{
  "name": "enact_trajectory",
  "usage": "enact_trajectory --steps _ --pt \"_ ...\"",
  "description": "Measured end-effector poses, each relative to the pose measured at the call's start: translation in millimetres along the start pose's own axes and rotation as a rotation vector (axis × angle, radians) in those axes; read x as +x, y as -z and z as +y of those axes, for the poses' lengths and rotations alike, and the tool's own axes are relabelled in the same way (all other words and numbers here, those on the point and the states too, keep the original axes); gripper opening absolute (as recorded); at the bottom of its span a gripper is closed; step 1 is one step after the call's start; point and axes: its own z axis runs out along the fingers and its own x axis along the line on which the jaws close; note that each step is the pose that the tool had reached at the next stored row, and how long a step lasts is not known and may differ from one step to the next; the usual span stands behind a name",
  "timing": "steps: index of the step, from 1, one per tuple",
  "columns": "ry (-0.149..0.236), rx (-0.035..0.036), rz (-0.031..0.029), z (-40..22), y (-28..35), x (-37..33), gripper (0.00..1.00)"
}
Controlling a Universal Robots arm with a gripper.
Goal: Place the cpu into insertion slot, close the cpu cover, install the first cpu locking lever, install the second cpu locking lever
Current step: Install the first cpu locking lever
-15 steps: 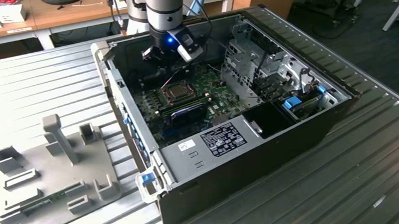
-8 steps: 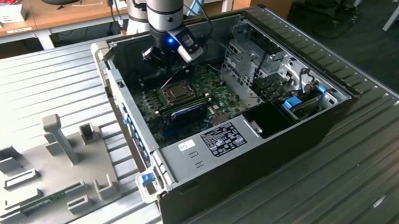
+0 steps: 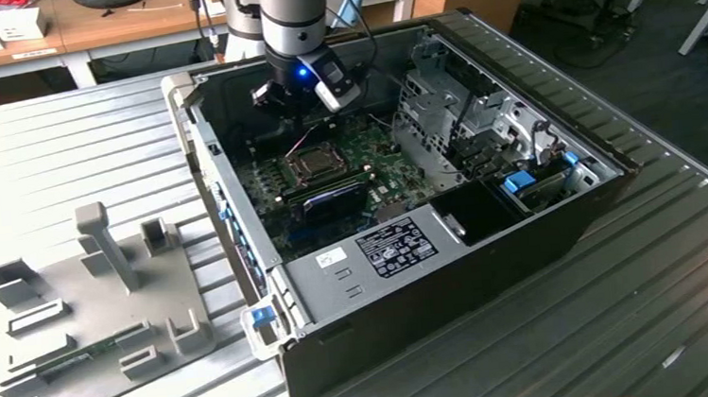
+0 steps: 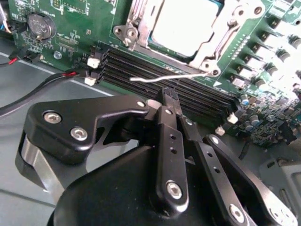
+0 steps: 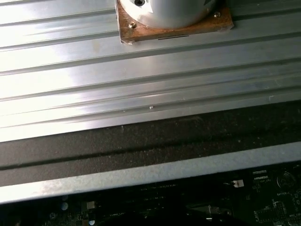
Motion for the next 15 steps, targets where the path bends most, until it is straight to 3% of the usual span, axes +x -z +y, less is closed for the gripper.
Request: enact_trajectory --steps 15 --pt "0.0 -0.0002 -0.0002 -2.5 -0.4 -2.6 0.1"
